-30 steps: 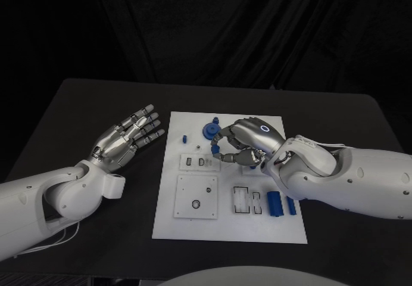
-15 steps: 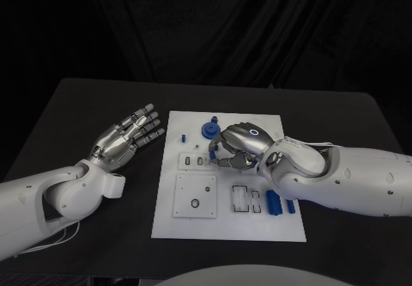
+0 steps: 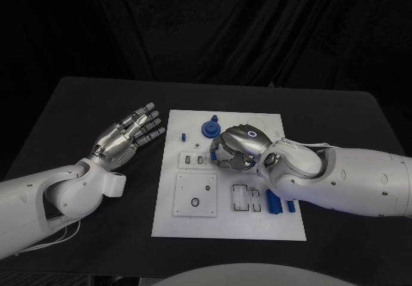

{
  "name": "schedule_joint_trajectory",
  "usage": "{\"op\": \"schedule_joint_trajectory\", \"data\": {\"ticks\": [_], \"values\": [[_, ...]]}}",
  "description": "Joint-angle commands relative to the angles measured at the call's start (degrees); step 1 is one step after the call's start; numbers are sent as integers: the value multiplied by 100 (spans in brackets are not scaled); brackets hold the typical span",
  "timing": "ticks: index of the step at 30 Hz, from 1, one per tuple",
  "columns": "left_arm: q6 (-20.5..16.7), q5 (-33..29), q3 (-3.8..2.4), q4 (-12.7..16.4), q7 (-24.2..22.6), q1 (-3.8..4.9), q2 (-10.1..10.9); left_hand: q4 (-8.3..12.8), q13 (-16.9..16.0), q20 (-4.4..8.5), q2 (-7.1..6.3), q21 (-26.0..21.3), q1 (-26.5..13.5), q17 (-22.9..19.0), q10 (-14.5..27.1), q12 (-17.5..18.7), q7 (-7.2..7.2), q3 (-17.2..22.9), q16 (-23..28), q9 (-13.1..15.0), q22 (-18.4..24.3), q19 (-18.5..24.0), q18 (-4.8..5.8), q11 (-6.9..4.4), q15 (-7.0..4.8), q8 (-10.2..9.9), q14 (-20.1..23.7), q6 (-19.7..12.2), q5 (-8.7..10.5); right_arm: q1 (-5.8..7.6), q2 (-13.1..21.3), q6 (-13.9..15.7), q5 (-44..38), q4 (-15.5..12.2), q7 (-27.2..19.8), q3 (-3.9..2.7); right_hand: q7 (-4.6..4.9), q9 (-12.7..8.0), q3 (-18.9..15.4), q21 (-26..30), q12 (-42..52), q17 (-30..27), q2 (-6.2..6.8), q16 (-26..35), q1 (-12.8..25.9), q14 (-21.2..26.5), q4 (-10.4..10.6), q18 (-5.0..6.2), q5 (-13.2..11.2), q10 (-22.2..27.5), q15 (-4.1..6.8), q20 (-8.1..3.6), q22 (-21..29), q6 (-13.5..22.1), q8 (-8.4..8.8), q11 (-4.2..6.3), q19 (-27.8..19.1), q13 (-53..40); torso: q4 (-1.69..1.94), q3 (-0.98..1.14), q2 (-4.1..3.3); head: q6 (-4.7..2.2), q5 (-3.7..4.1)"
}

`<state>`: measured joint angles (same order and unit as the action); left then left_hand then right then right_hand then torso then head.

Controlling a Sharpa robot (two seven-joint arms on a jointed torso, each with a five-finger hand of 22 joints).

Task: Assemble the parts on the task board

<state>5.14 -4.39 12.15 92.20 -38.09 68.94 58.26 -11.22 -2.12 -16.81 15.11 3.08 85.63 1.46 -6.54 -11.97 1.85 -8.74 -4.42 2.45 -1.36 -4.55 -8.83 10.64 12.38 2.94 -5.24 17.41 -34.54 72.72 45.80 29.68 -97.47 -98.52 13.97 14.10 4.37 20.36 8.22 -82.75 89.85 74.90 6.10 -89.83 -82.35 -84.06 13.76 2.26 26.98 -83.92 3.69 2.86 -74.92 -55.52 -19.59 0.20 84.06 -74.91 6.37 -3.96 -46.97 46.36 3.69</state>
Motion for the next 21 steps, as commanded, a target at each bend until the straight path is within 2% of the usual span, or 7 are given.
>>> {"op": "schedule_joint_trajectory", "data": {"ticks": [1,7,8,12,13,14,21], "values": [[74,8,-4,-2,-48,-6,-10,11,-3,1,3,4,-52,6,1,-6,38,28,-29,5,-5,-13,86,27,42,19,-4,-3,-32,-21,-12,-99,-134,13,198,0,-17,853,12,30,15,1510,3,-17,51,-594,-13,-28,-9,-608,-52,26,-1246,-6,-45,-42,174,-1509,1,-2,3,17,5],[83,8,-4,-24,-50,-6,-21,11,-3,1,3,4,-52,6,1,-6,38,28,-29,5,-5,-13,86,27,42,19,-4,-3,-32,-25,-29,-128,-143,31,188,0,22,866,-12,41,15,1510,30,-17,138,-594,-25,-26,-401,-608,-82,56,-1243,109,13,-77,171,-1509,4,0,4,20,7],[85,8,-4,-27,-49,-6,-22,11,-3,1,3,4,-52,6,1,-6,38,28,-29,5,-5,-13,86,27,42,19,-4,-3,-32,-26,-31,-140,-144,35,189,0,50,863,-53,35,15,1510,60,-17,183,-594,-26,-27,-718,-608,-93,67,-1245,235,68,-87,176,-1509,4,0,4,20,7],[93,8,-4,-33,-48,-6,-27,15,-2,0,6,3,-54,5,7,-1,37,35,-27,3,-4,-12,89,28,45,16,0,-13,-32,-27,-36,-190,-145,55,188,0,77,888,-121,-10,15,1510,102,-17,226,-594,-37,-38,-1080,-608,-80,65,-1261,406,110,-68,203,-1509,1,-2,3,32,3],[93,8,-4,-36,-48,-7,-28,15,-2,0,6,3,-54,5,7,-1,37,35,-27,3,-4,-12,89,28,45,16,0,-13,-32,-27,-36,-203,-146,59,187,0,89,907,-181,-17,15,1510,138,-17,290,-594,-2,-40,-1344,-608,-79,63,-1264,493,121,-67,208,-1509,-2,-1,4,38,1],[94,8,-4,-39,-47,-7,-28,15,-2,0,6,3,-54,5,7,-1,37,35,-27,3,-4,-12,89,28,45,16,0,-13,-32,-27,-36,-213,-146,62,185,0,98,916,-219,-14,15,1510,163,-17,334,-594,29,-39,-1487,-608,-78,61,-1262,565,135,-64,207,-1509,-1,-2,3,38,1],[100,8,-4,-53,-47,-7,-30,15,-2,0,6,3,-54,5,7,-1,37,35,-27,3,-4,-12,89,28,45,16,0,-13,-32,-28,-38,-243,-146,69,172,-1,124,871,-304,-14,15,1510,252,-17,395,-594,176,-40,-1884,-608,-85,65,-1264,1000,294,-75,210,-1509,0,-2,4,42,1]]}}
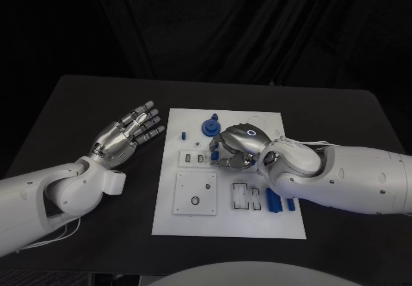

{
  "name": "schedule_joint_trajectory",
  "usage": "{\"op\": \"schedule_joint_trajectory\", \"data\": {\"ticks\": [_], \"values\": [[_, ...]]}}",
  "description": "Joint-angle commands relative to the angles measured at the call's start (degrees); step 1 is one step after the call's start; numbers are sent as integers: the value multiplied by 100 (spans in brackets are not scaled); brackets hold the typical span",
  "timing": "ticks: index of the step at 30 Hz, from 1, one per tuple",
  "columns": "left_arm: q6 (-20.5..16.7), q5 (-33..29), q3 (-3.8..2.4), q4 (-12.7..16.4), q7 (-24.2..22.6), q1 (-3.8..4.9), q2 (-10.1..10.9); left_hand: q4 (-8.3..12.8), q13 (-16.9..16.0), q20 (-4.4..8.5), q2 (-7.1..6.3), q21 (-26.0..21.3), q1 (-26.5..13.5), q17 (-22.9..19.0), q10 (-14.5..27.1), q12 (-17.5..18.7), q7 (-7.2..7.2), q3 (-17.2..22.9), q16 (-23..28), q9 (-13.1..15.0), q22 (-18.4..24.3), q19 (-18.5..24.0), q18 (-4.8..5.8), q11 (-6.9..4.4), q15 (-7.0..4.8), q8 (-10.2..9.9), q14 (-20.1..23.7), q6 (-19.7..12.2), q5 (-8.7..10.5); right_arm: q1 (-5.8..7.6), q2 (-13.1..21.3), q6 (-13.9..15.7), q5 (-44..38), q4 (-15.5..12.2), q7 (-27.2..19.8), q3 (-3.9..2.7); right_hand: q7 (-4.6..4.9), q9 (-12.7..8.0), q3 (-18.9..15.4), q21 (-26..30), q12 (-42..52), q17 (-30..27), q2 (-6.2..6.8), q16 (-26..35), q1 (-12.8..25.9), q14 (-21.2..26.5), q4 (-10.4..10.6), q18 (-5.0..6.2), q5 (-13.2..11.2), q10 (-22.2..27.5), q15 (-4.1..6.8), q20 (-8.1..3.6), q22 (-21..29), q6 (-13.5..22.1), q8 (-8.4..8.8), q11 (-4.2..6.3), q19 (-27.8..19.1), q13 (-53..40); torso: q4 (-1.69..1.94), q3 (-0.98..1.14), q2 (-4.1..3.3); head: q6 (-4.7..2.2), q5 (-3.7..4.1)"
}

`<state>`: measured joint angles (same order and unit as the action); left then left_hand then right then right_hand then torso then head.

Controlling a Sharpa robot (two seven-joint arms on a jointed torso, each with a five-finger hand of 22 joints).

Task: Assemble the parts on the task board

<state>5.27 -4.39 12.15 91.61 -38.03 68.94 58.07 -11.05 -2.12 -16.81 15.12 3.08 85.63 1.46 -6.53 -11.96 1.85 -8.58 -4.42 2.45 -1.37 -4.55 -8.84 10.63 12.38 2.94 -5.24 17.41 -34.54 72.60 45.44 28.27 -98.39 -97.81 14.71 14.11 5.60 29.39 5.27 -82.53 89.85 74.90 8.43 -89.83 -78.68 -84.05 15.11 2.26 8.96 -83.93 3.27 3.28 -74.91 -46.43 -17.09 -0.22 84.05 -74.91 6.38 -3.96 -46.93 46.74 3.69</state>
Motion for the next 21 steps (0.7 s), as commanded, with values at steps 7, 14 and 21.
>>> {"op": "schedule_joint_trajectory", "data": {"ticks": [7,14,21], "values": [[90,8,-5,0,-59,-9,-7,-1,-2,0,5,3,-54,5,6,-1,37,19,-27,3,-4,-12,89,29,44,16,0,-13,-32,-17,14,167,-55,-8,-31,-3,15,-178,-67,-258,15,1510,126,-17,84,-595,145,-96,-384,-607,-55,31,-1340,407,212,-44,332,-1509,-3,-1,-2,7,3],[85,8,-5,-7,-64,-11,-7,5,-2,1,5,3,-57,4,10,-3,37,25,-25,3,-5,-13,92,29,45,16,5,-10,-32,-15,60,566,-55,-58,-206,-6,9,-248,-52,-306,15,1510,116,-17,74,-595,145,-108,-392,-607,-52,31,-1356,481,256,-40,358,-1509,0,2,-4,-8,6],[88,8,-5,-12,-64,-12,-8,5,-2,1,5,3,-57,4,10,-3,37,25,-25,3,-5,-13,92,29,45,16,5,-10,-32,-14,134,718,-54,-118,-287,-9,15,-283,-8,-287,15,1510,66,-17,15,-595,140,-102,-218,-607,-54,32,-1348,313,176,-44,345,-1509,-1,2,-3,-2,-5]]}}
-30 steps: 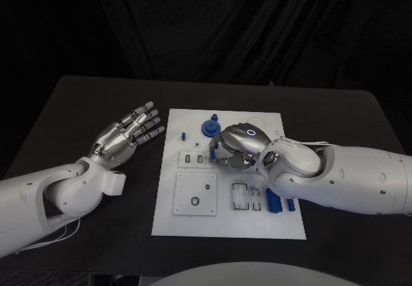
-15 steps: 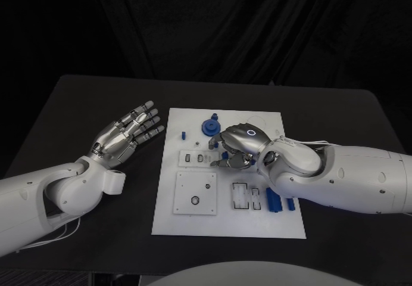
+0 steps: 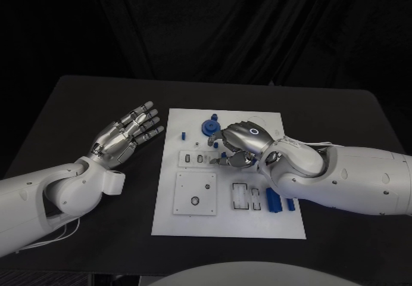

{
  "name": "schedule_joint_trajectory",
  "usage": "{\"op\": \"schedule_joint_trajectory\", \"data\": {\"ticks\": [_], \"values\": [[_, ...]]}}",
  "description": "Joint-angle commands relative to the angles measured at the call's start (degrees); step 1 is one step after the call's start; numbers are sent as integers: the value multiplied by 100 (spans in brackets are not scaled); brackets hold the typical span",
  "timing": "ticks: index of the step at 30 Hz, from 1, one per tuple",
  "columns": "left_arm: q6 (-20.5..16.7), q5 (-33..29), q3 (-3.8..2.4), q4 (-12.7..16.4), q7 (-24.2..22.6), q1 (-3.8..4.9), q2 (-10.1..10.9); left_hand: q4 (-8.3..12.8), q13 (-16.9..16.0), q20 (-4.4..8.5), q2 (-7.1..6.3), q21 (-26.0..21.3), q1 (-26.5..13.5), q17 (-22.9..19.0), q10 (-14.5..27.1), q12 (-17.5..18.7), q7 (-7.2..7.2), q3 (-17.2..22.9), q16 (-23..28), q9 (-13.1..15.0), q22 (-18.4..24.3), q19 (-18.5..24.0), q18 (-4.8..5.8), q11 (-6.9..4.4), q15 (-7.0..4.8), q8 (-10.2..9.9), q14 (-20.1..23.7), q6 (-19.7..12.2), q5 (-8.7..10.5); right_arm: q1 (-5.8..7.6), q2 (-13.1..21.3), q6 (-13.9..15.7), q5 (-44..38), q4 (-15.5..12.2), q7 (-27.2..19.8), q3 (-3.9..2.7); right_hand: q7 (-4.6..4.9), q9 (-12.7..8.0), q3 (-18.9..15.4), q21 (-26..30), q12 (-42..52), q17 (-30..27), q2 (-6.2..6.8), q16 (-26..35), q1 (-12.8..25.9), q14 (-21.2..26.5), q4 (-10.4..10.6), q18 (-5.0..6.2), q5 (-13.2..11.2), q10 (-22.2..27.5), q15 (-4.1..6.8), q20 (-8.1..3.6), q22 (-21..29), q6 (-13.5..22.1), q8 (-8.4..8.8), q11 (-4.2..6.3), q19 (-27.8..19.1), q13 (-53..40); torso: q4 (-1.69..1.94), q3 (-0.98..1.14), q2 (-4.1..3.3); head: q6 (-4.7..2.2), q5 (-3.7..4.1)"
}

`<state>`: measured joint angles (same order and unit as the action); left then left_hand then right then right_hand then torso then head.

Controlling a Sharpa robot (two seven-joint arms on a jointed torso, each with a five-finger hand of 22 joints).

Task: Assemble the parts on the task board

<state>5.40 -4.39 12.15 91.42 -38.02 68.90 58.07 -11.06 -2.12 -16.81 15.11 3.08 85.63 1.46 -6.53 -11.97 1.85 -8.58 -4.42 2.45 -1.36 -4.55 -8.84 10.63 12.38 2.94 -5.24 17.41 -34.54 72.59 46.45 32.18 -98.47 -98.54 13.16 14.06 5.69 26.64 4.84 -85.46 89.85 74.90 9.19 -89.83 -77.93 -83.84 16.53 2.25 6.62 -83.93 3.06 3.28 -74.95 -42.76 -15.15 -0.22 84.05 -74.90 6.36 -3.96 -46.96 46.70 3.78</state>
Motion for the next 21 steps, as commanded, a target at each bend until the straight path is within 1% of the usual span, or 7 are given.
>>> {"op": "schedule_joint_trajectory", "data": {"ticks": [1,4,10,12,15,18,21], "values": [[75,8,-5,8,-65,-9,-7,5,-2,0,5,3,-57,4,10,-3,37,25,-25,3,-5,-13,92,29,45,16,5,-10,-32,-12,61,347,-46,-70,-141,-6,6,-12,39,9,15,1510,-19,-17,-60,-616,0,-101,32,-607,-34,33,-1343,-65,-22,-45,344,-1510,0,3,1,4,-24],[72,8,-5,12,-65,-10,-1,5,-2,0,5,3,-57,4,10,-3,37,25,-25,3,-5,-13,92,29,45,16,5,-10,-32,14,161,370,-46,-173,-146,-14,11,-38,47,9,15,1510,-45,-17,-45,-616,3,-101,127,-607,-37,35,-1343,-111,-39,-49,343,-1510,-5,5,6,-1,-35],[61,8,-5,18,-63,-11,13,5,-2,0,5,3,-57,4,10,-3,37,25,-25,3,-5,-13,92,29,45,16,5,-10,-32,296,450,218,-46,-496,-46,-22,18,-63,52,8,15,1510,-64,-17,-26,-616,3,-101,216,-607,-42,38,-1343,-153,-51,-55,343,-1510,7,-1,0,-12,-32],[56,8,-5,18,-61,-11,13,11,-3,1,4,3,-60,5,10,-8,38,32,-29,4,-5,-14,95,28,45,18,2,-3,-32,424,549,47,-46,-593,28,-23,20,-70,53,17,15,1510,-68,-17,-22,-616,2,-99,233,-607,-43,39,-1339,-167,-56,-55,338,-1510,8,1,1,-5,-18],[50,8,-5,17,-60,-11,11,11,-3,1,4,3,-60,5,10,-8,38,32,-29,4,-5,-14,95,28,45,18,2,-3,-32,529,642,-244,-46,-665,131,-22,22,-84,61,68,15,1510,-85,-17,-21,-616,-3,-85,262,-607,-47,42,-1321,-190,-60,-59,308,-1510,11,-2,6,-9,4],[51,8,-5,16,-60,-11,2,11,-3,1,4,3,-60,5,10,-8,38,32,-29,4,-5,-14,95,28,45,18,2,-3,-32,584,697,-537,-46,-677,215,-17,29,-126,68,148,15,1510,-91,-17,-37,-616,-15,-64,278,-607,-55,50,-1293,-167,-31,-68,261,-1510,9,-12,11,-19,10],[56,8,-5,15,-60,-11,-4,11,-3,1,4,3,-60,5,10,-8,38,32,-29,4,-5,-14,95,28,45,18,2,-3,-32,599,721,-824,-46,-643,285,-10,42,-195,74,195,15,1510,-88,-17,-77,-616,-32,-53,295,-607,-68,63,-1277,-109,32,-80,231,-1510,2,-17,13,-18,-15]]}}
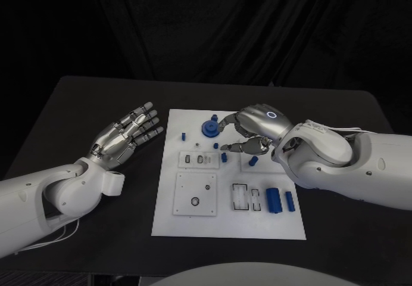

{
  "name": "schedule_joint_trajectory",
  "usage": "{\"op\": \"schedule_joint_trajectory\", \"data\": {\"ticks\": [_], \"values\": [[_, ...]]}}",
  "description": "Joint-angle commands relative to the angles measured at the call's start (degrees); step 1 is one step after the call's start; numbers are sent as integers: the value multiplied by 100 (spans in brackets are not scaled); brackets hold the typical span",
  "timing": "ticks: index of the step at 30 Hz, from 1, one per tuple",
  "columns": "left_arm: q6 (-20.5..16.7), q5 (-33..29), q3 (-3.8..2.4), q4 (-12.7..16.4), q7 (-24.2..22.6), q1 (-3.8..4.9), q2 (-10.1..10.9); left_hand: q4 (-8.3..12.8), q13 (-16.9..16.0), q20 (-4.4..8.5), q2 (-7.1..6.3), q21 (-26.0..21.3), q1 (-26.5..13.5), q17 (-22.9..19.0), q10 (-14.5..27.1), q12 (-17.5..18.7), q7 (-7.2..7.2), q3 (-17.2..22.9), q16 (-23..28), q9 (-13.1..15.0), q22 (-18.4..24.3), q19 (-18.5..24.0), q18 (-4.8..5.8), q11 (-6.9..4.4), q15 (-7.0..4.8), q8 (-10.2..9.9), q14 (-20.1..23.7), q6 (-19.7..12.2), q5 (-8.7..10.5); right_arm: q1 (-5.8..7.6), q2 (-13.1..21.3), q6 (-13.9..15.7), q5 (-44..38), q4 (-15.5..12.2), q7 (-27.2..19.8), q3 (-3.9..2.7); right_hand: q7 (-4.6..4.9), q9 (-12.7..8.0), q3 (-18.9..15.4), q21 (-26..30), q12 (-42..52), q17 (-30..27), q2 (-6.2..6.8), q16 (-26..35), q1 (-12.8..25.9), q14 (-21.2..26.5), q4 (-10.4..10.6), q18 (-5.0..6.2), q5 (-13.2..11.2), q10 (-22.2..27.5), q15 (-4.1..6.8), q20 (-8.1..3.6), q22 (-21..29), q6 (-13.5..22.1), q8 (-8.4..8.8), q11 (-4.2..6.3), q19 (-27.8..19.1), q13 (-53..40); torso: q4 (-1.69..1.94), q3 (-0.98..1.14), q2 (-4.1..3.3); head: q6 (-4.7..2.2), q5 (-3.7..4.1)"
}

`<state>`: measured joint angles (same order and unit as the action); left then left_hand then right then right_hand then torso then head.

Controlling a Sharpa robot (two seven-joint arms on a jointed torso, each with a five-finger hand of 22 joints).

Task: Assemble the parts on the task board

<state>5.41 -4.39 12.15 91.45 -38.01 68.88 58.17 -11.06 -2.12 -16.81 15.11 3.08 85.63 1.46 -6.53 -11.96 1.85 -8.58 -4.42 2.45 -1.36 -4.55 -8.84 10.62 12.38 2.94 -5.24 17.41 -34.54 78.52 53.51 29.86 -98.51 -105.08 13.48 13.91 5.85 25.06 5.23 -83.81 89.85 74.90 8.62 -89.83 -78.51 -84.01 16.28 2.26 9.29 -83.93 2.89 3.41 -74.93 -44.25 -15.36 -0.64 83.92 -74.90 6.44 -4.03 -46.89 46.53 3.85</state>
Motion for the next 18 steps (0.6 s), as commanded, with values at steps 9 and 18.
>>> {"op": "schedule_joint_trajectory", "data": {"ticks": [9,18], "values": [[57,8,-4,20,-58,-8,0,11,-3,1,4,3,-60,5,9,-8,38,32,-29,4,-5,-14,94,29,45,18,2,-3,-32,-78,25,-1270,-43,128,366,17,82,-153,12,165,15,1510,-9,-17,-10,-599,5,-20,59,-607,-90,81,-1233,72,155,-86,160,-1510,-18,-20,16,20,-76],[66,8,-4,10,-53,-8,-9,11,-3,1,4,3,-60,5,9,-8,38,32,-29,4,-5,-14,94,29,45,18,2,-3,-32,-162,-2,-1337,-43,191,278,19,153,-245,-12,171,15,1510,17,-17,31,-599,8,-21,34,-607,-156,130,-1233,10,241,-173,154,-1510,-2,-7,1,29,-38]]}}
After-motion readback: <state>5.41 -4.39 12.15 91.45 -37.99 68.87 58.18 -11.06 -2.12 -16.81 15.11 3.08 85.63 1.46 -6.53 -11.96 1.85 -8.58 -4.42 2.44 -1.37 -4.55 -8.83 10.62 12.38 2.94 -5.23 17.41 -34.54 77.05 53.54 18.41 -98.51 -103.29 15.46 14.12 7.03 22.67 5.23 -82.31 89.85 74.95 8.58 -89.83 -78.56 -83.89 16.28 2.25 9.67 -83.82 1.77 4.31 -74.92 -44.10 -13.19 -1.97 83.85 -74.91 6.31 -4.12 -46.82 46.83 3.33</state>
